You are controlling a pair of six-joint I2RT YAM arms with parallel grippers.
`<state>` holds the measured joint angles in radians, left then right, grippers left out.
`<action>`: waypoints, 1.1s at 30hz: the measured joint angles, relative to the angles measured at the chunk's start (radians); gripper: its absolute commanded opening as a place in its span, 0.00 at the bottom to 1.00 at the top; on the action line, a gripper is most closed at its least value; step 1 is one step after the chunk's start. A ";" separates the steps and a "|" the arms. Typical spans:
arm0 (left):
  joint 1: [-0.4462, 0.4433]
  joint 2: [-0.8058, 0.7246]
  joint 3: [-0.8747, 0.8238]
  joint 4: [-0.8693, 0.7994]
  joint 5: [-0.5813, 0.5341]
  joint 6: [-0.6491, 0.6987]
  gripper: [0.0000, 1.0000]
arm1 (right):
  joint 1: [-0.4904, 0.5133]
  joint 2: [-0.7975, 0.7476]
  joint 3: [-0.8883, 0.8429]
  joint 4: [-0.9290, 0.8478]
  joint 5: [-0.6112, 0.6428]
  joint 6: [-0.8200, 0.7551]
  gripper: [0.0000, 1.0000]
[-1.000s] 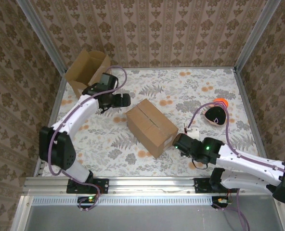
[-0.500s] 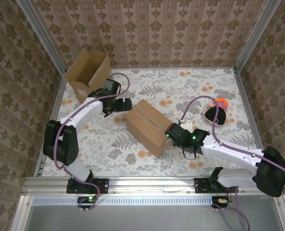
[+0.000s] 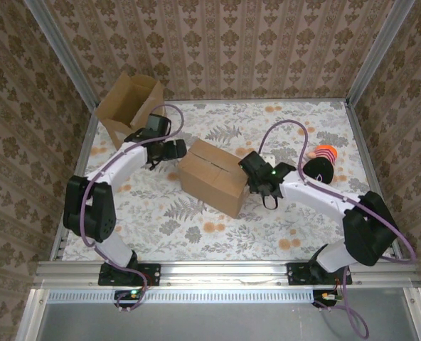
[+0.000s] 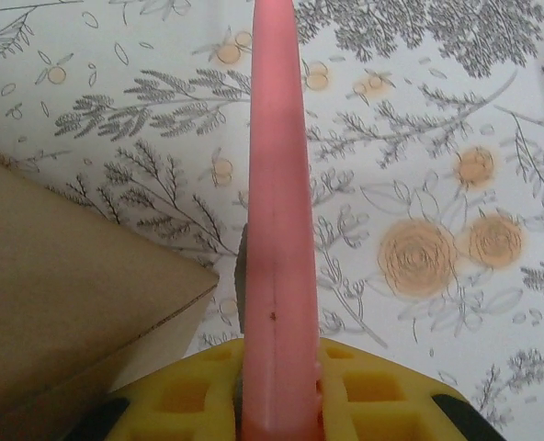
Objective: Unpack the express box
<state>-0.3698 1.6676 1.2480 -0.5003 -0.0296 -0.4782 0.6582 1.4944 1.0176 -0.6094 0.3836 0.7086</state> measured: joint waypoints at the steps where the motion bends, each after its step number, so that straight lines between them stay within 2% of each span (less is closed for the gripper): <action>1: 0.005 0.011 0.011 0.005 -0.005 0.000 0.96 | -0.011 0.020 0.018 0.005 -0.003 -0.011 0.00; 7: 0.019 0.058 0.065 0.022 -0.032 0.000 1.00 | -0.050 0.085 0.083 0.019 -0.016 -0.053 0.00; 15: 0.014 0.058 0.089 -0.031 -0.118 0.000 1.00 | -0.066 0.092 0.083 0.054 -0.033 -0.071 0.00; 23: -0.008 -0.006 0.049 -0.085 -0.232 -0.036 1.00 | -0.096 0.092 0.094 0.110 -0.068 -0.086 0.00; 33: -0.010 -0.062 0.000 -0.114 -0.283 -0.068 1.00 | -0.106 0.097 0.114 0.143 -0.085 -0.087 0.00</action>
<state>-0.3801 1.6054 1.2476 -0.6144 -0.3122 -0.5457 0.5526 1.5917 1.1313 -0.4664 0.2989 0.6216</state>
